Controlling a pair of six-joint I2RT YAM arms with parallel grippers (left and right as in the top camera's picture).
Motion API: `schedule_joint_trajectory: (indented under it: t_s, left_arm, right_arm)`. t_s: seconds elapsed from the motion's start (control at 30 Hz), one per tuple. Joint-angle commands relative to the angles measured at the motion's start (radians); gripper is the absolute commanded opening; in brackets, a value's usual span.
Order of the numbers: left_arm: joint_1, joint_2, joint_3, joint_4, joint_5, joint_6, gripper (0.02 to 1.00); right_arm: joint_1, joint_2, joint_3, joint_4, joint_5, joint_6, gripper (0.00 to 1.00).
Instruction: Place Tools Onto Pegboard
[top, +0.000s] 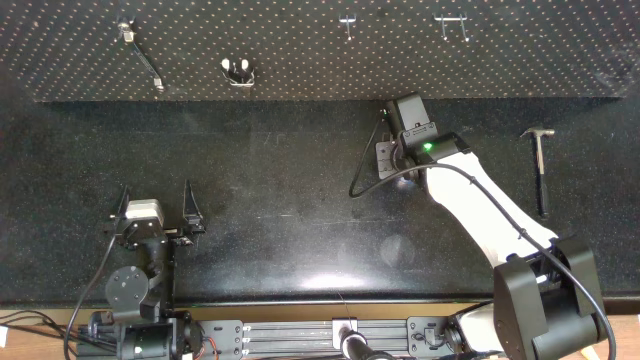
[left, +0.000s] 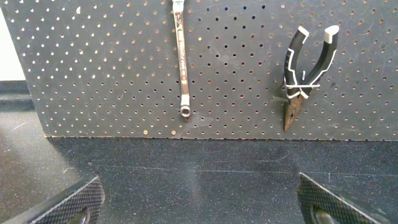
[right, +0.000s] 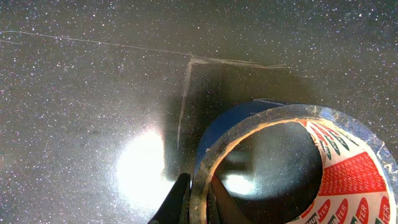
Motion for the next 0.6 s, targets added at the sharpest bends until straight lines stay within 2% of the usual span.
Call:
schedule_joint_trajectory:
  t_s: [0.03,0.3,0.6]
  left_arm:
    - [0.005,-0.009,-0.001,-0.009,0.014,-0.002,0.996]
    - [0.005,-0.009,-0.001,-0.009,0.014,-0.002,0.996]
    - [0.005,-0.009,-0.001,-0.009,0.014,-0.002,0.993]
  right_arm:
    - [0.007,0.010,0.018,0.003,0.016,-0.010,0.077]
    - [0.007,-0.063,0.018,0.075,0.009,-0.010,0.073]
    - [0.007,-0.339,0.018,0.130,0.016,-0.011,0.075]
